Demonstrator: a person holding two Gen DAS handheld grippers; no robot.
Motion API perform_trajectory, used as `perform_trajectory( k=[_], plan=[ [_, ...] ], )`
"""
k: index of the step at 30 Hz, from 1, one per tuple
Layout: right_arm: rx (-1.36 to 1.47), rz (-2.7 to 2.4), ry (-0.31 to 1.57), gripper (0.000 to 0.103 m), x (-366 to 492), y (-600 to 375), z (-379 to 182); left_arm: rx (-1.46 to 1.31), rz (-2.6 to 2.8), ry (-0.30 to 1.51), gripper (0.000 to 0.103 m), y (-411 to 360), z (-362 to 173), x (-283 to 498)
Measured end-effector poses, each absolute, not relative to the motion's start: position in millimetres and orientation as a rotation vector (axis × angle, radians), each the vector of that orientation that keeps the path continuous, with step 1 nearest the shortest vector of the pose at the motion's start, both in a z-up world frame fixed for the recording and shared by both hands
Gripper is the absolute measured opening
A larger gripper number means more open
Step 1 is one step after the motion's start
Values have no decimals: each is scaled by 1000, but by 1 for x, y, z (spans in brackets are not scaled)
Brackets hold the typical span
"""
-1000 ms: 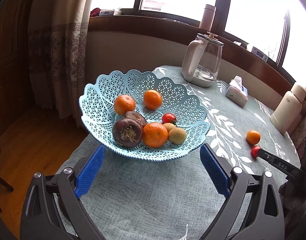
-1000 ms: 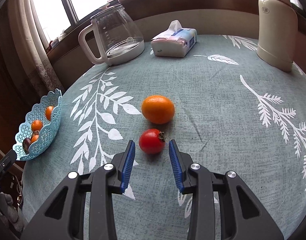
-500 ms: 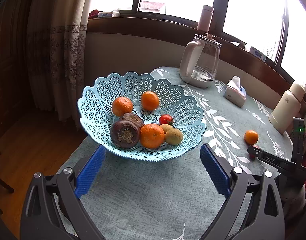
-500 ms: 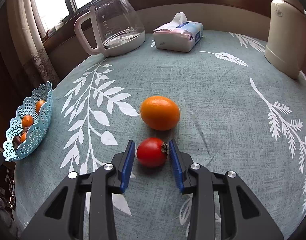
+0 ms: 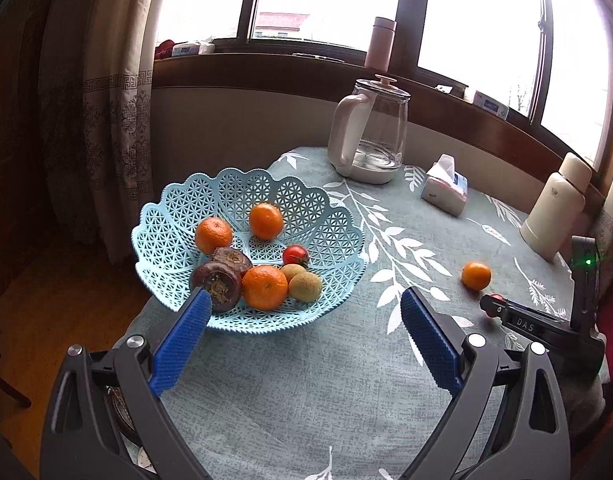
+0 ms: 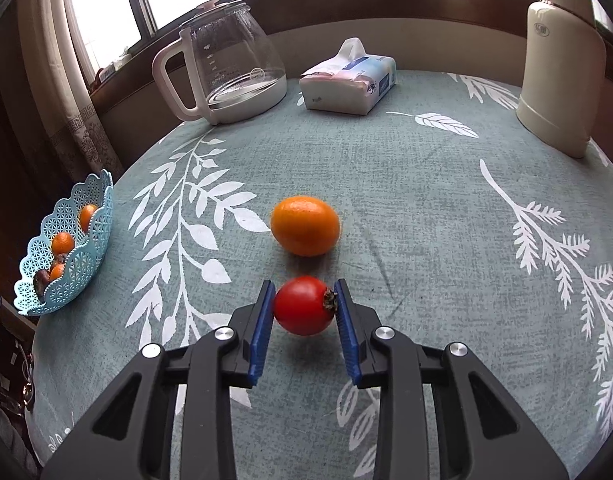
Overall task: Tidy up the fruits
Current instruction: 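Grasp the large orange with the left tool while the right holds the tomato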
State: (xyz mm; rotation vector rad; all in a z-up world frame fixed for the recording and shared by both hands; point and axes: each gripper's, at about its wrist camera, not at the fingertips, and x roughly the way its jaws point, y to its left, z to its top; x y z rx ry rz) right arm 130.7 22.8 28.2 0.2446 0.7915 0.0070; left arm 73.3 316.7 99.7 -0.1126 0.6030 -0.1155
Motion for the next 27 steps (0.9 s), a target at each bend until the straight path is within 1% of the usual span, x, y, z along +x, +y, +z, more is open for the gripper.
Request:
perform_trajectory(
  k=[11, 17, 27],
  plan=[
    [278, -65, 711, 31, 96, -13, 40, -31, -242, 614, 97, 253, 103, 86],
    [302, -92, 685, 31, 92, -23, 38, 23, -315, 622, 97, 211, 100, 101],
    [326, -111, 657, 31, 85, -31, 41, 69, -422, 703, 97, 154, 82, 140]
  ],
)
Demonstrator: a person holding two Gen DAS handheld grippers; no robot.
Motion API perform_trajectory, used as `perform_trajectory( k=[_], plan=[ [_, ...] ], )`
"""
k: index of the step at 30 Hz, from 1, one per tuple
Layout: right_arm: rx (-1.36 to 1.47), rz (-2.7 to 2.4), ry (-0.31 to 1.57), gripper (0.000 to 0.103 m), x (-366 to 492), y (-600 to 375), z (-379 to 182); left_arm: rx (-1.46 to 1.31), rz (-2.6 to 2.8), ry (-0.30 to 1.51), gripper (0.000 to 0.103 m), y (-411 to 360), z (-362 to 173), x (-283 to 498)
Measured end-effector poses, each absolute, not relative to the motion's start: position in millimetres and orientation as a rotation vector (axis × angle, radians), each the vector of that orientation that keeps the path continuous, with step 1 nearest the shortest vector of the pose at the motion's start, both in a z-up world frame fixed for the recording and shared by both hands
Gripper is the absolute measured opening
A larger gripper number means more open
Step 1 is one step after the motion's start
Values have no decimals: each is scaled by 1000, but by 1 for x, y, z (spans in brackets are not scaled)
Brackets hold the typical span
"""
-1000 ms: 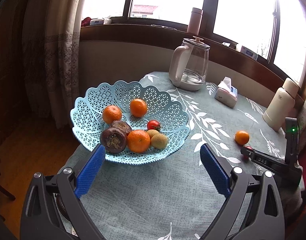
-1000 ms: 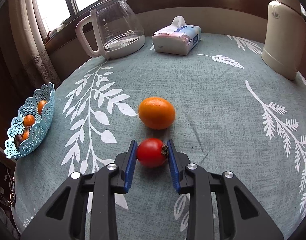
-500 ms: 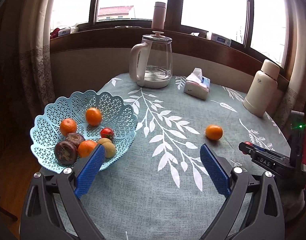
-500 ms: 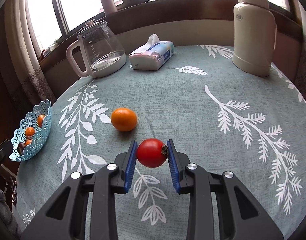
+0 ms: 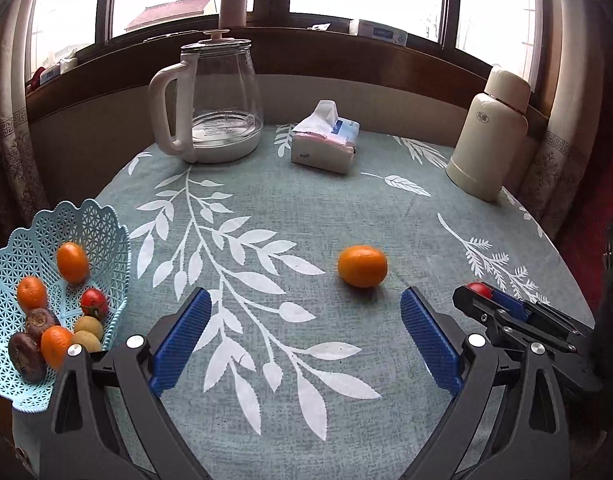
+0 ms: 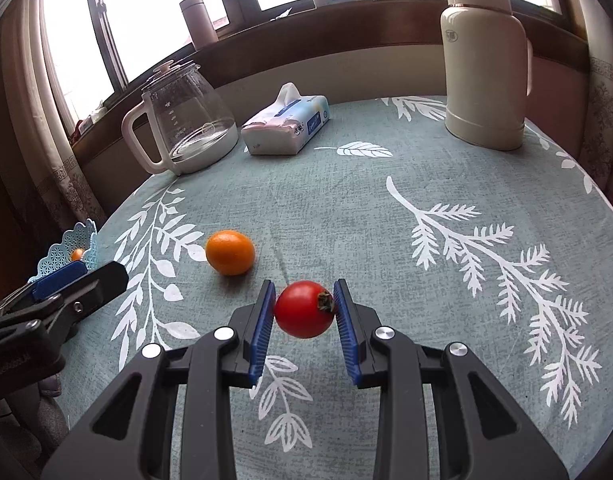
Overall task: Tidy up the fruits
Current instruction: 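Grasp the large orange with the left tool while the right holds the tomato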
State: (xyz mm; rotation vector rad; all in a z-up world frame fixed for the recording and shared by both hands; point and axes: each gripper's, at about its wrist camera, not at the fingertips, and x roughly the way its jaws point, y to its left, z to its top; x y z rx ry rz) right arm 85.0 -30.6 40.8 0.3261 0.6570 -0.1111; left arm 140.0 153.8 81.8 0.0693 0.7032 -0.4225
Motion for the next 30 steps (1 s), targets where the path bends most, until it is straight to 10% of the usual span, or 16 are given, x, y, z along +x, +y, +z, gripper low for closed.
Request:
perform_trajectory(
  k=[13, 30],
  plan=[
    [423, -169, 662, 32, 83, -56, 37, 101, -516, 777, 90, 106, 52, 184],
    [531, -207, 648, 32, 77, -87, 37, 111, -579, 835, 47, 84, 33, 203]
  ],
)
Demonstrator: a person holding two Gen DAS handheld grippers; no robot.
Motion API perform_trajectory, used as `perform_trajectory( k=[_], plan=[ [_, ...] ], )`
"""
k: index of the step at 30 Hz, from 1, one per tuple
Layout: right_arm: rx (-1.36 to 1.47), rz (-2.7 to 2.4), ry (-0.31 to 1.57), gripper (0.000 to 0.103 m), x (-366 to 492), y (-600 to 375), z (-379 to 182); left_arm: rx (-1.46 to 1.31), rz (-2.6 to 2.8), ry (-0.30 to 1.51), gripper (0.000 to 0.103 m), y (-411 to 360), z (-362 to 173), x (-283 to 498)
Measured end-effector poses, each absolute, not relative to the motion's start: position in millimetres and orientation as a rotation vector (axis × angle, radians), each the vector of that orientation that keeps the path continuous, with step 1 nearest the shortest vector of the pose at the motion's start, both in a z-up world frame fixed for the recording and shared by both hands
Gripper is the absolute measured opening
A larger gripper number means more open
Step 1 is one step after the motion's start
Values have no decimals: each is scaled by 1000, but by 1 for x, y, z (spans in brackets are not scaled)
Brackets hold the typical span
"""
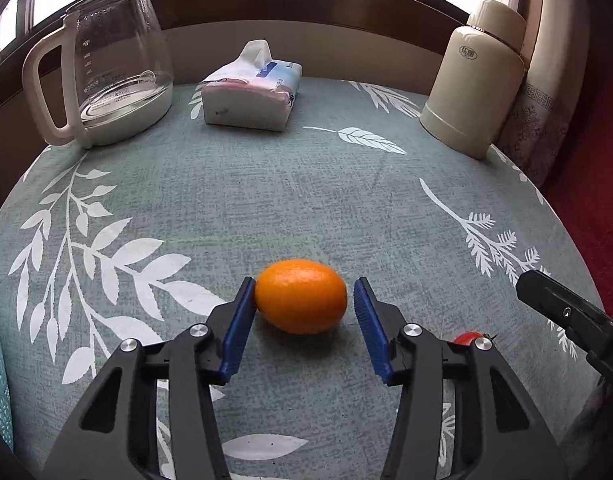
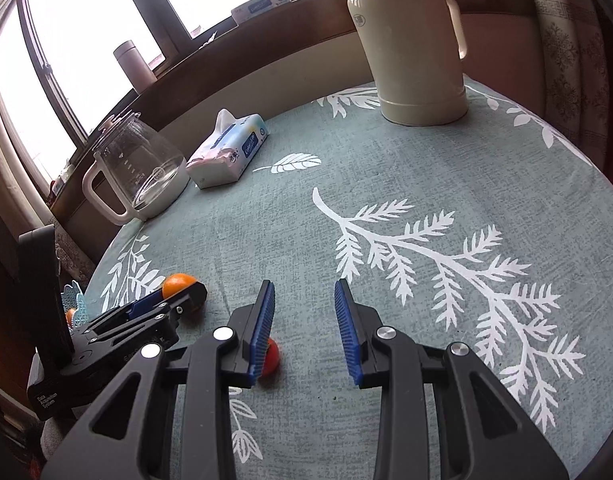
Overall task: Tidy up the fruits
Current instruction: 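Grasp the large orange with the left tool while the right holds the tomato, then lift the large orange with the left tool while the right holds the tomato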
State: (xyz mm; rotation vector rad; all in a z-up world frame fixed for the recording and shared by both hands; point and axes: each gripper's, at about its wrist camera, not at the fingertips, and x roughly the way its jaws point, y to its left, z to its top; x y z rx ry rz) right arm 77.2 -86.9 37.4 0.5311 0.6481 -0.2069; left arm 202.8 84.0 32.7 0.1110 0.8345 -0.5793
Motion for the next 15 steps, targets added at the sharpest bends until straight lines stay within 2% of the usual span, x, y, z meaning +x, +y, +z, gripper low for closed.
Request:
perform_trajectory(
  k=[15],
  plan=[
    [410, -53, 771, 32, 89, -49, 25, 56, -564, 741, 47, 104, 50, 190]
  ],
)
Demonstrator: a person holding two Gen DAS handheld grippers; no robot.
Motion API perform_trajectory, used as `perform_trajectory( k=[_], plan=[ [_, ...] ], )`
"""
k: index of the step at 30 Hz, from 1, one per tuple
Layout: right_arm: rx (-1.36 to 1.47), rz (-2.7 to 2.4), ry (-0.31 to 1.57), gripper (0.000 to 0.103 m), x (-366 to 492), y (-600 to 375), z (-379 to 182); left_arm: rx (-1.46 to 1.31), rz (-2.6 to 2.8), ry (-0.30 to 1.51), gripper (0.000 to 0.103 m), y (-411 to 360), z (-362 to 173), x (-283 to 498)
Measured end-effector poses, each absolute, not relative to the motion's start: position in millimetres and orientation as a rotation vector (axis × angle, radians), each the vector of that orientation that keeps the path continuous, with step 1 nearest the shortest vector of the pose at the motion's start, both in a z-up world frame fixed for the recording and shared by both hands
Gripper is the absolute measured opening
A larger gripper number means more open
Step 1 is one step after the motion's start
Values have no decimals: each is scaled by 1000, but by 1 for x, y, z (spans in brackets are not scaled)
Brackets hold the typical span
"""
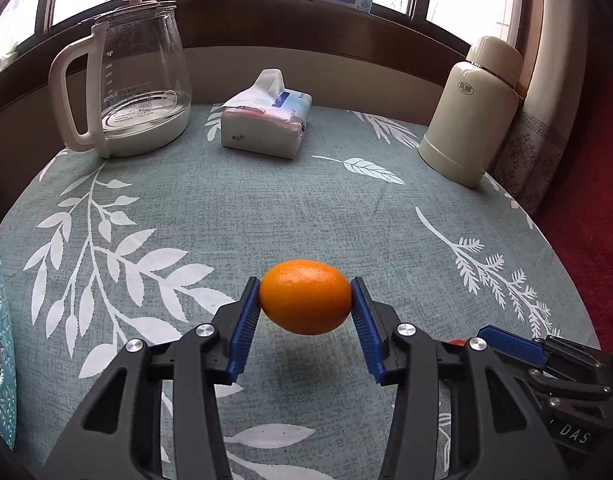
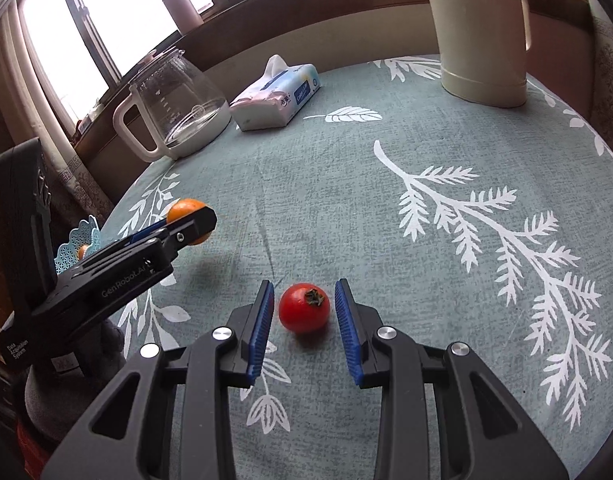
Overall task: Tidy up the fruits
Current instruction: 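Lift the large orange with the left tool while the right holds the tomato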
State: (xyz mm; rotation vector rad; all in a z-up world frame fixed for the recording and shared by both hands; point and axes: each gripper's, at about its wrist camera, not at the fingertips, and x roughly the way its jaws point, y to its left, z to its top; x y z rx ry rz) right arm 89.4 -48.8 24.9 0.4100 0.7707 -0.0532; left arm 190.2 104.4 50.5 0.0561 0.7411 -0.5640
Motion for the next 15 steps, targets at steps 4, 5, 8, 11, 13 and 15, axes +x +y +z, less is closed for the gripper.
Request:
perform_trajectory(
  k=[4, 5, 8, 11, 13, 15],
  plan=[
    [389, -60, 794, 32, 93, -45, 19, 42, -559, 729, 47, 110, 54, 189],
    [388, -55, 797, 32, 93, -45, 18, 40, -558, 727, 47, 111, 54, 189],
    [364, -56, 804, 32, 95, -40, 16, 35, -554, 724, 47, 112, 55, 189],
    [346, -61, 807, 32, 97, -38, 14, 29, -551, 722, 47, 114, 55, 189],
    [340, -60, 803, 32, 97, -38, 14, 26, -550, 721, 47, 115, 56, 188],
    [335, -61, 801, 32, 97, -37, 14, 24, -548, 720, 47, 115, 56, 188]
  ],
)
